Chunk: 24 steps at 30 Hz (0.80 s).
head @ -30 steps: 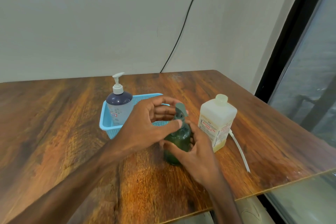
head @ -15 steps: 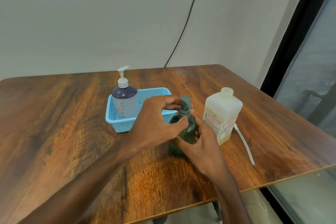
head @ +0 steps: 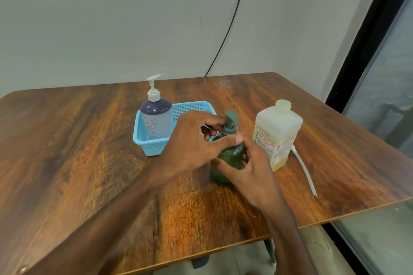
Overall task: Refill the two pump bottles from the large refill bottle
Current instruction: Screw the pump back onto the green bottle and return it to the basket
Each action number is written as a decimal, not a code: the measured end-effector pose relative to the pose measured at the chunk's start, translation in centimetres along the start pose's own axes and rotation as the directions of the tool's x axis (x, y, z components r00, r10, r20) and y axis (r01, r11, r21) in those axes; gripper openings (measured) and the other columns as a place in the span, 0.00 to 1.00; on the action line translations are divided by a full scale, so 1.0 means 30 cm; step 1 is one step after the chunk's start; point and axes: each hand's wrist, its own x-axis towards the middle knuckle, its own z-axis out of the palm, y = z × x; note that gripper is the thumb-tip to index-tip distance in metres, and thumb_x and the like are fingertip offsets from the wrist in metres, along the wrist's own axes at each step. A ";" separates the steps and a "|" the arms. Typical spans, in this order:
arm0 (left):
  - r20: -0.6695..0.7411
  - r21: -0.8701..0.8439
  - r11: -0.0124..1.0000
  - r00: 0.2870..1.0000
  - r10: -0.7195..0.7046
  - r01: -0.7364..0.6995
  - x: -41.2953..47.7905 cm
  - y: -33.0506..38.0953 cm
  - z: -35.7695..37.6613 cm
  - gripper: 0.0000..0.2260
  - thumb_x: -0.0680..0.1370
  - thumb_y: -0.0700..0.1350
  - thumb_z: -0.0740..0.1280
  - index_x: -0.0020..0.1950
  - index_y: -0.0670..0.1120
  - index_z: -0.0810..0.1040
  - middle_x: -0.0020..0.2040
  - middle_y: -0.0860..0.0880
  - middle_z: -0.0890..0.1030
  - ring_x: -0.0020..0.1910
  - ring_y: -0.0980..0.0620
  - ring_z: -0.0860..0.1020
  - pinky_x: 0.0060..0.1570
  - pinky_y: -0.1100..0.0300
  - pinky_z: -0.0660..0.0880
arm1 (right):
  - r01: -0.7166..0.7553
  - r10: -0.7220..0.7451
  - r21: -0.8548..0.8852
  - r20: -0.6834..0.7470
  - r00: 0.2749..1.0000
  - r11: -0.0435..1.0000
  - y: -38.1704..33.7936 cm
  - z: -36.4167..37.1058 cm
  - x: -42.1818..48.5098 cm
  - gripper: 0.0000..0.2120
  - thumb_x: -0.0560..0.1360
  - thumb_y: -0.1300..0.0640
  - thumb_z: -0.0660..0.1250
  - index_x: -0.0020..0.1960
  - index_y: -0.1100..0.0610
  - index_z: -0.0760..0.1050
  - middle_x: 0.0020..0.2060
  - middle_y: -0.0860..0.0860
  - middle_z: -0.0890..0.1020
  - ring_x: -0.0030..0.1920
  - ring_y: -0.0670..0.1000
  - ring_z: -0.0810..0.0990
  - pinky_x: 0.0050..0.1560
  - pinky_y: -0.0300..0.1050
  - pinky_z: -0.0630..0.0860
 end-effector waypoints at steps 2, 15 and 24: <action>0.106 -0.013 0.998 0.993 0.055 -0.054 0.025 -0.008 -0.027 0.04 0.74 0.53 0.78 0.46 0.61 0.85 0.38 0.64 0.82 0.37 0.58 0.78 0.38 0.62 0.75 | -0.001 0.001 0.005 0.003 1.000 1.000 -0.003 0.000 0.001 0.29 0.71 0.47 0.78 0.69 0.46 0.73 0.59 0.38 0.82 0.60 0.39 0.81 0.60 0.45 0.81; 0.341 -0.117 0.989 0.932 0.121 -0.086 0.097 -0.032 -0.077 0.07 0.74 0.48 0.78 0.46 0.60 0.84 0.40 0.53 0.83 0.40 0.54 0.79 0.41 0.58 0.77 | -0.059 0.059 -0.017 -0.002 0.998 0.998 -0.025 -0.004 -0.005 0.30 0.68 0.43 0.79 0.56 0.19 0.64 0.51 0.19 0.75 0.57 0.27 0.76 0.53 0.28 0.76; -0.346 0.178 0.976 0.920 0.182 -0.126 -0.067 -0.109 -0.115 0.07 0.77 0.52 0.76 0.53 0.53 0.84 0.50 0.63 0.83 0.53 0.60 0.80 0.53 0.66 0.76 | -0.072 0.063 -0.039 -0.191 0.980 0.997 -0.039 0.010 -0.023 0.32 0.61 0.38 0.82 0.62 0.37 0.76 0.53 0.28 0.80 0.55 0.28 0.77 0.51 0.28 0.76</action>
